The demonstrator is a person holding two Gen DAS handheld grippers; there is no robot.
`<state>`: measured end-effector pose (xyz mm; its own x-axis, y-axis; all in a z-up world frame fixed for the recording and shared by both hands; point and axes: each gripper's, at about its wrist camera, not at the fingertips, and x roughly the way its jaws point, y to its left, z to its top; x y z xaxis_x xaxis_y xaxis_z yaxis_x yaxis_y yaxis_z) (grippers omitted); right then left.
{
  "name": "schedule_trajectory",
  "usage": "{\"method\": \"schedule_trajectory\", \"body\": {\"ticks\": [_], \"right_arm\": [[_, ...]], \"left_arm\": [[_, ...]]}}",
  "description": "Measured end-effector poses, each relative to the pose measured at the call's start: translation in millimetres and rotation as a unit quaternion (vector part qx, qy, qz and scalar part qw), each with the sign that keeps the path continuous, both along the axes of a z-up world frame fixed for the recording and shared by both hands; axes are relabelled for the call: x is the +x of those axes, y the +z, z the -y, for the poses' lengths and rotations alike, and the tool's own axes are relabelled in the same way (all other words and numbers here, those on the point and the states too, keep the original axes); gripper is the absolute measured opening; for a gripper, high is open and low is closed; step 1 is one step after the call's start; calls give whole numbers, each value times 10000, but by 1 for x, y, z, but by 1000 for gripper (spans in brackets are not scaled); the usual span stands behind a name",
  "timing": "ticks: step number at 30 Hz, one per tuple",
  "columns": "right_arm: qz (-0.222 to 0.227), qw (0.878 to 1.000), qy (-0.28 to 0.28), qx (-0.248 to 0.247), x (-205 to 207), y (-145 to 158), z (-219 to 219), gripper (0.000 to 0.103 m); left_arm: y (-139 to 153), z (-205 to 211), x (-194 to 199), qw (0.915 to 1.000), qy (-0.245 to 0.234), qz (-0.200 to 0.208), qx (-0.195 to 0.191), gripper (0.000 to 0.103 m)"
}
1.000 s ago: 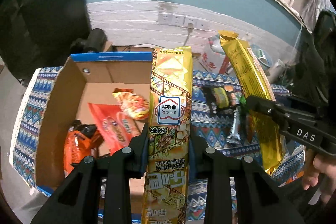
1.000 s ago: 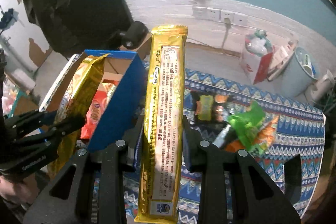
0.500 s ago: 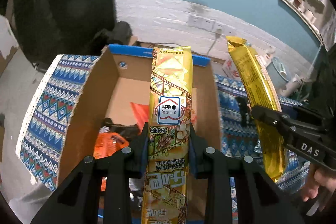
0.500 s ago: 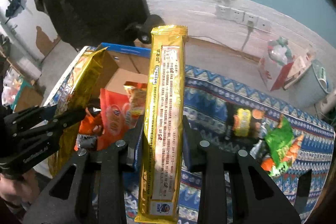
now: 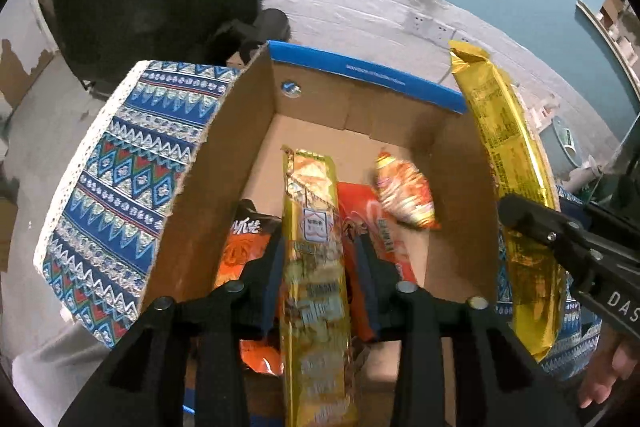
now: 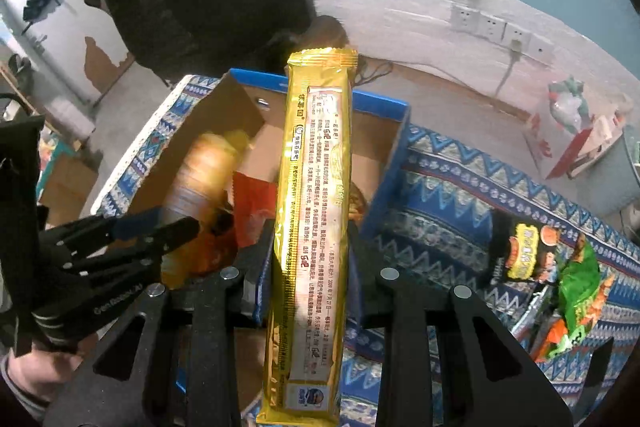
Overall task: Organize snacks
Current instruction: 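Open the left tool to drop the gold bar while the right tool drops the yellow bar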
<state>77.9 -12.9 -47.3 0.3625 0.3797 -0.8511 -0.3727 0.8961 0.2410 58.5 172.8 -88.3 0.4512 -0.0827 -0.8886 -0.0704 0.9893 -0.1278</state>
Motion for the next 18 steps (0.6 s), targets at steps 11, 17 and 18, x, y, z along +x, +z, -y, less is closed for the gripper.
{"method": "schedule_trajectory", "body": {"ticks": [11,17,18], "right_arm": [[-94,9998,137,73,7,-9,-32,29],[-248,9994,198,134,10,-18,-45,29],[-275,9993,219,131,10,-19,-46,29]], "left_arm": [[15,-12,-8,9996,11,72,263,56],[15,-23,-12,9997,141,59,202,56],[15,-23,-12,9997,144,52,199,56]]}}
